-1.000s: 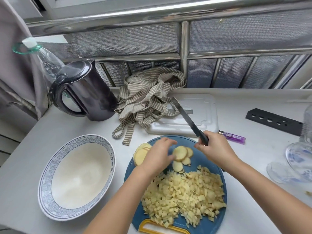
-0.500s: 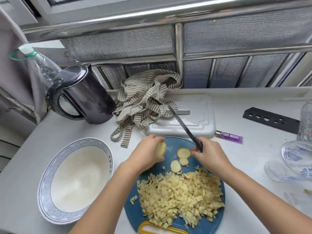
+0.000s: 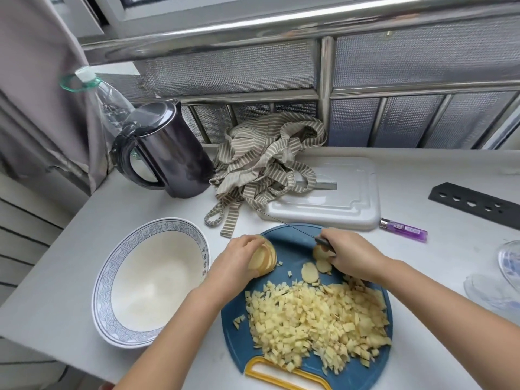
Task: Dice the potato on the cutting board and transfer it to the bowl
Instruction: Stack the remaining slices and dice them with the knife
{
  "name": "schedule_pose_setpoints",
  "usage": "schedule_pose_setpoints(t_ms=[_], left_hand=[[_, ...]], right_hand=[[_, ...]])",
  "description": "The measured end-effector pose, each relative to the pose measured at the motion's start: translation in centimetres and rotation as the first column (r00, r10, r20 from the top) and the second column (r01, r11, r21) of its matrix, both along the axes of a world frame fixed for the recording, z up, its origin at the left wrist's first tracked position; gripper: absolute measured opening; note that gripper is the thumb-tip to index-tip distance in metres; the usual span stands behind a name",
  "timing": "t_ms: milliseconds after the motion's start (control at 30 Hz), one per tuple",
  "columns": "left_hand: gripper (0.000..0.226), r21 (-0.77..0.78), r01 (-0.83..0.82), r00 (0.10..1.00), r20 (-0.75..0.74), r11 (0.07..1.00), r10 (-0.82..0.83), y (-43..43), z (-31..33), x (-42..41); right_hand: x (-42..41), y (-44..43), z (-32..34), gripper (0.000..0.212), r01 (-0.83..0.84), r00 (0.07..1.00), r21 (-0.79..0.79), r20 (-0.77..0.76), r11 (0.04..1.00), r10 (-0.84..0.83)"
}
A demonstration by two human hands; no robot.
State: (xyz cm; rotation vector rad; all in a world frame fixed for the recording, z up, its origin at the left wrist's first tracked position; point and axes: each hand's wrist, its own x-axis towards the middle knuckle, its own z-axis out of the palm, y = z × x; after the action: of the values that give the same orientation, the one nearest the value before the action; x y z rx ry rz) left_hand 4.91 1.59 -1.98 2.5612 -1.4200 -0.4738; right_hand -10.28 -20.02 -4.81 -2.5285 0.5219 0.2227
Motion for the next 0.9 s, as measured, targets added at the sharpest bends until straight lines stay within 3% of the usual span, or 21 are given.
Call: schedule_pose_setpoints(t_ms=[100, 167, 267, 433, 533, 600, 733, 900], left_hand=[[0.052, -0.102, 0.010, 1.000, 0.021, 0.995, -0.008, -1.4, 0.3, -1.9], [0.033, -0.137, -0.026, 0.998, -0.057, 0.990, 0.018, -3.1, 0.5, -3.7], [0.031, -0.094, -0.137, 0.969, -0.219, 0.986, 0.113, -6.5, -0.1, -5.5], [0.025, 0.006, -0.229, 0.910, -0.353, 0.973, 0.216, -10.4, -1.5, -6.3], [0.010, 0.062, -0.203, 0.900, -0.381, 0.977, 0.211, -11.0, -1.6, -6.1], [0.013, 0.012, -0.220, 0.900, -0.385, 0.976, 0.207, -10.7, -1.0, -5.7], [0.021, -0.161, -0.435, 0.844, -0.417, 0.886, 0.338, -8.2, 1.0, -3.5], [0.020, -0.174, -0.609, 0.727, -0.511, 0.774, 0.458, -2.5, 1.3, -0.5]], right_hand=[[0.7, -0.3, 0.3, 0.016, -0.006, 1.000, 0.038, -0.014, 0.999, 0.007], [0.8, -0.5, 0.3, 0.016, 0.001, 1.000, 0.049, 0.002, 0.999, -0.002], [0.3, -0.6, 0.1, 0.021, 0.035, 0.999, 0.073, 0.035, 0.997, -0.038], [-0.6, -0.3, -0.1, 0.024, 0.080, 0.987, 0.102, 0.128, 0.992, -0.093], [-1.0, -0.2, 0.3, 0.022, 0.074, 0.981, 0.102, 0.173, 0.992, -0.091], [-1.3, -0.2, 0.9, 0.021, 0.083, 0.974, 0.117, 0.199, 0.990, -0.106], [-1.4, 0.2, 1.8, 0.022, 0.167, 0.956, 0.233, 0.199, 0.958, -0.215], [-0.1, 2.0, 1.4, 0.027, 0.151, 0.977, 0.238, 0.109, 0.959, -0.181]])
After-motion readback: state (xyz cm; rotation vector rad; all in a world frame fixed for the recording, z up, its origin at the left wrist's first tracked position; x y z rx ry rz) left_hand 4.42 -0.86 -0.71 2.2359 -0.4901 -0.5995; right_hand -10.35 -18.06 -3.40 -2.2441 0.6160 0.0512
